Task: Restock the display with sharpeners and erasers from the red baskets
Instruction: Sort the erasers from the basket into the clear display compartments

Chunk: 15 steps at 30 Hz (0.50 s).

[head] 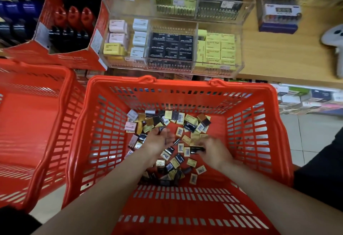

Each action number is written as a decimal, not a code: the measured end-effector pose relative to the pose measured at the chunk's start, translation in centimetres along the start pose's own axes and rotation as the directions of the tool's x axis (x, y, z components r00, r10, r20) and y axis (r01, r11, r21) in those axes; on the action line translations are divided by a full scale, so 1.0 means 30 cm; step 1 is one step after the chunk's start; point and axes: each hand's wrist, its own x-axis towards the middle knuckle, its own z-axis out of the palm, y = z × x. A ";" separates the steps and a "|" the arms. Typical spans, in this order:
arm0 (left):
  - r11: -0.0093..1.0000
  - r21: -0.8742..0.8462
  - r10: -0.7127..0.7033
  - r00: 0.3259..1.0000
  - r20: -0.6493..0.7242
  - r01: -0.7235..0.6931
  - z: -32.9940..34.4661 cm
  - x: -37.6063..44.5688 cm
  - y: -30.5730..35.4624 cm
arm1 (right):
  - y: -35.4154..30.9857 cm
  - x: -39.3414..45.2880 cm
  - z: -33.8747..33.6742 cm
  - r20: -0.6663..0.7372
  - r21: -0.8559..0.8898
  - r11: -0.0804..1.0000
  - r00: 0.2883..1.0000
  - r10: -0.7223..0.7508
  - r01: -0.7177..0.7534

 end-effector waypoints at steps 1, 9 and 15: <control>1.000 0.000 -0.009 1.000 -0.007 0.009 -0.013 0.005 -0.004 | 0.024 -0.008 0.014 0.023 -0.153 0.988 1.000 -0.019 0.022; 0.998 0.054 -0.036 0.999 0.026 0.034 -0.038 0.023 -0.053 | 0.049 0.010 0.115 -0.028 -0.571 0.818 0.993 -0.113 0.077; 0.998 0.010 -0.064 0.994 0.088 0.064 -0.015 0.017 -0.050 | -0.006 -0.016 0.061 -0.236 0.115 0.984 0.959 0.158 -0.134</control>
